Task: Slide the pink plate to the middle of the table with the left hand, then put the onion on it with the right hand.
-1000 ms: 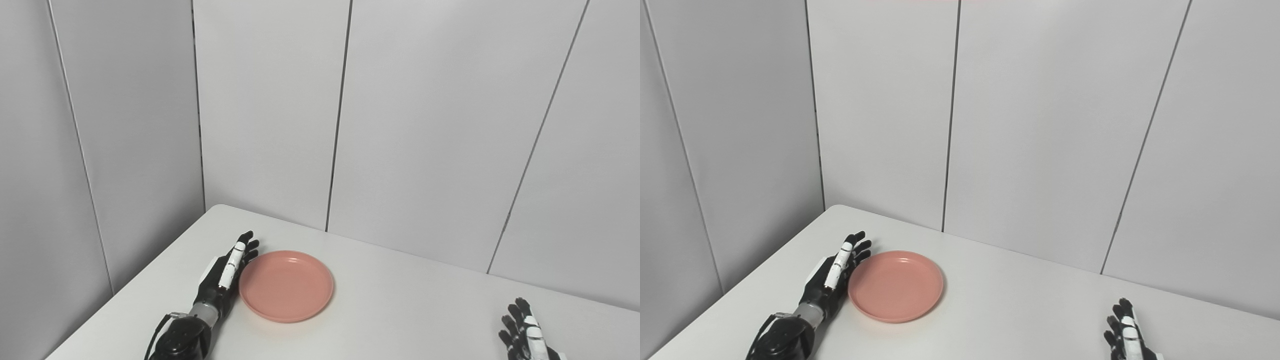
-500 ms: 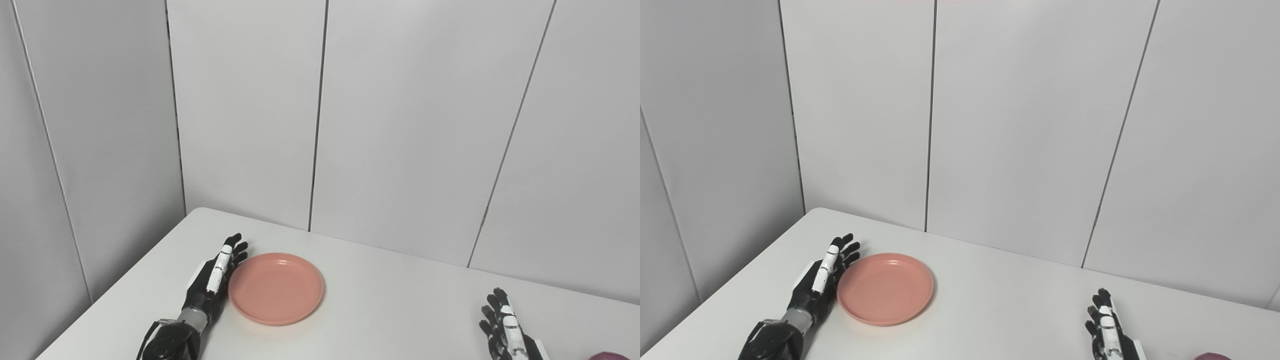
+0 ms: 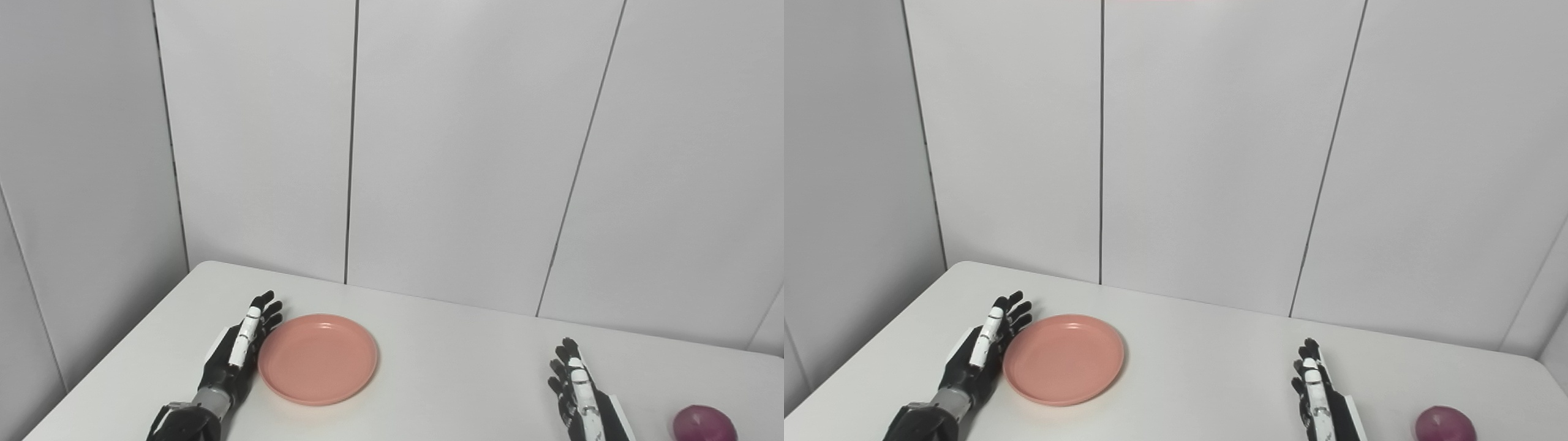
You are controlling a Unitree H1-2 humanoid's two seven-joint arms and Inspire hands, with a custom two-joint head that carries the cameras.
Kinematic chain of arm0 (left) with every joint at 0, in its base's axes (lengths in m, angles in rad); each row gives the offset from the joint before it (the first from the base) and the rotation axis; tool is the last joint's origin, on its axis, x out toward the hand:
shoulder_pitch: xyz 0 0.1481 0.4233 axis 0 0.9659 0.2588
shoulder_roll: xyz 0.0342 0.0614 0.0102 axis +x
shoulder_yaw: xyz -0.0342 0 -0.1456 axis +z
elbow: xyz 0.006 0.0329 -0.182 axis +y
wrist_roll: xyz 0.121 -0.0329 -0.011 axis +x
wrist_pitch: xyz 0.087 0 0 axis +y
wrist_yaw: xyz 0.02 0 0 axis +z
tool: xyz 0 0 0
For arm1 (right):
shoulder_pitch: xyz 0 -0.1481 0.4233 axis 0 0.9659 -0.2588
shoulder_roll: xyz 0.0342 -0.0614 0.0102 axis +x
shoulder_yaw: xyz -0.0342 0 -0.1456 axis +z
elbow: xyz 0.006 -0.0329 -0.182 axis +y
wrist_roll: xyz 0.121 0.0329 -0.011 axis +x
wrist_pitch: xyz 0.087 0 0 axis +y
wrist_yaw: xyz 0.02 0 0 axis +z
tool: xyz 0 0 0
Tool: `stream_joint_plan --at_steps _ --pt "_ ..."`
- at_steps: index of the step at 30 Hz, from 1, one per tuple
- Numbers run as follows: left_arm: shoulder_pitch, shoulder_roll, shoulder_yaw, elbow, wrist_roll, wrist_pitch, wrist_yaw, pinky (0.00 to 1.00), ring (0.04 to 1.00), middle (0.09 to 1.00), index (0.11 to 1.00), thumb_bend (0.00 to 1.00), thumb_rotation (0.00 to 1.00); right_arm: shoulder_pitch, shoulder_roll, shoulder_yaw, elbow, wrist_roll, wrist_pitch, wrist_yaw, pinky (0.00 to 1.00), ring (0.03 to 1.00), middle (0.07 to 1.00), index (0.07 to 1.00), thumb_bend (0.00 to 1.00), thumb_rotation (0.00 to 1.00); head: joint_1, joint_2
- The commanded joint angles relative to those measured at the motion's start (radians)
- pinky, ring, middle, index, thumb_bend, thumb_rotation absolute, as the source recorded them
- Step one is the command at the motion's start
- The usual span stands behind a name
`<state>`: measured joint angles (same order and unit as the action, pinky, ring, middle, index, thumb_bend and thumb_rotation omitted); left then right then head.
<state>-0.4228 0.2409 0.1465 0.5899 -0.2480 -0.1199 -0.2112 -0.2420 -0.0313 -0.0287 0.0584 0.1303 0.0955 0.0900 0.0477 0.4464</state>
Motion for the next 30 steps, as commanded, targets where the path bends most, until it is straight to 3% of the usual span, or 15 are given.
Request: stream_joint_plan --at_steps 1,15,30 --pt "-0.042 -0.008 -0.014 0.004 0.004 -0.012 -0.026 0.95 0.957 0.953 0.948 0.59 1.00 -0.048 0.011 0.002 -0.027 -0.003 -0.049 -0.005 1.00 1.000 1.000 1.000 0.44 0.98 -0.013 0.003" --pt "-0.048 -0.026 -0.047 0.043 0.008 -0.020 -0.055 0.95 0.954 0.949 0.944 0.61 1.00 -0.054 0.026 0.004 -0.016 -0.013 -0.048 -0.010 1.00 1.000 1.000 1.000 0.44 0.96 -0.046 0.011" --pt "-0.063 -0.067 -0.076 0.068 0.034 -0.045 -0.037 0.92 0.934 0.939 0.933 0.62 1.00 -0.062 0.032 0.001 0.006 -0.019 -0.072 -0.018 1.00 1.000 1.000 1.000 0.41 0.98 -0.064 0.006"
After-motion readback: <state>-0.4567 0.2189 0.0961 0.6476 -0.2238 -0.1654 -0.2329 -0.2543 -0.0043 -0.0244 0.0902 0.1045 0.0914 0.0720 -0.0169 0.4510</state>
